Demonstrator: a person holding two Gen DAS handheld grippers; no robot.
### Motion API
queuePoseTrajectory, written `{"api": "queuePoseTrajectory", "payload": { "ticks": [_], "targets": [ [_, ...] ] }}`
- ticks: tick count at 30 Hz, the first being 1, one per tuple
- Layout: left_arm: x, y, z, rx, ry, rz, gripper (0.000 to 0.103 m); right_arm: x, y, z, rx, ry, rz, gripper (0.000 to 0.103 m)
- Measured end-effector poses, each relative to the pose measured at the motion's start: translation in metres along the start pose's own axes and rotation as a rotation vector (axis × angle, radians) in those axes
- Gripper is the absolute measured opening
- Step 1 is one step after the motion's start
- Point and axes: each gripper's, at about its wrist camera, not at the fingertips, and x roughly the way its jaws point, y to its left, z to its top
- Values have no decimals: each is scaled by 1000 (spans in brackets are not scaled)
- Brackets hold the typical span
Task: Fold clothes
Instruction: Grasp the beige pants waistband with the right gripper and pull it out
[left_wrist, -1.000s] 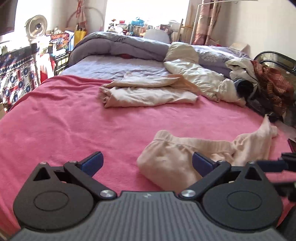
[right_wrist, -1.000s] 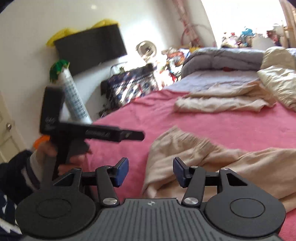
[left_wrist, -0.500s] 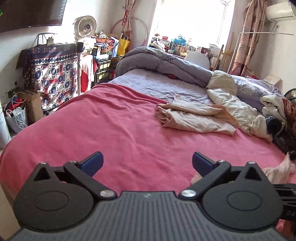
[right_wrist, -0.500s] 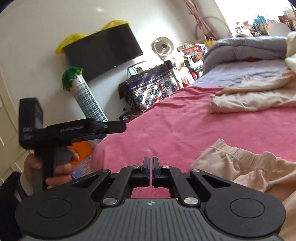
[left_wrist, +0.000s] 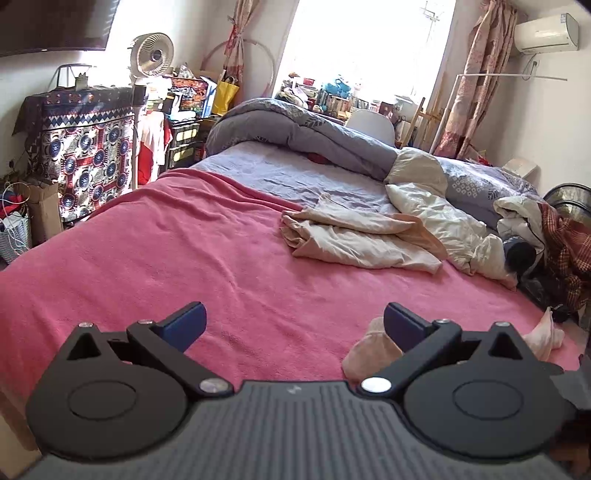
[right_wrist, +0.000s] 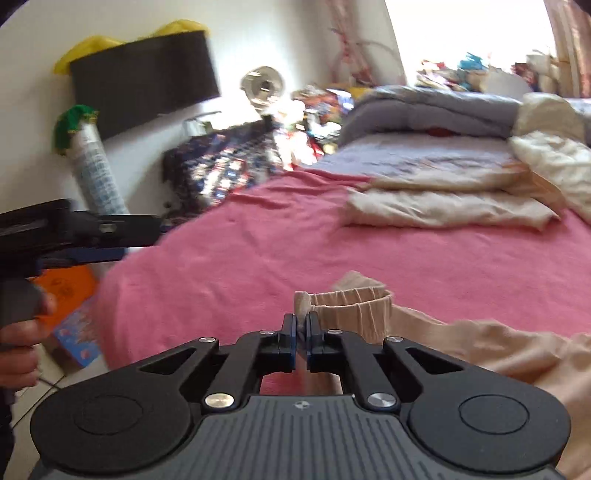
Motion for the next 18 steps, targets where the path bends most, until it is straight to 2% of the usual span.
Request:
{"api": "queuePoseTrajectory", "payload": {
  "ticks": [3, 4, 5, 6, 8, 9, 11, 15, 17, 18],
  "targets": [
    [1, 9, -1, -9, 20, 41, 103, -21, 18, -1, -59, -34, 38, 10],
    [2, 9, -2, -9, 24, 36, 103, -26, 13, -4, -35, -37, 40, 11],
    [3, 9, -4, -8, 29, 26, 103, -33, 5, -6, -4, -43, 26, 18],
    [5, 6, -6, -5, 36, 14, 103, -41, -4, -8, 27, -50, 8, 30],
    [14, -4, -10, 7, 63, -22, 103, -48, -12, -12, 22, -36, -48, 41],
    [19, -10, -12, 14, 80, -37, 103, -49, -13, -14, 5, -22, -74, 41],
    [29, -23, -16, 21, 115, -76, 103, -44, -10, -19, -13, 11, -59, 41],
    [48, -49, -27, -4, 217, -141, 103, -28, 5, -31, -74, 85, 27, 40],
    [56, -63, -33, 23, 235, -121, 103, -31, 9, -39, -106, 106, 36, 40],
    [61, -70, -38, 39, 237, -74, 103, -34, 9, -43, -105, 115, 40, 40]
  ]
}}
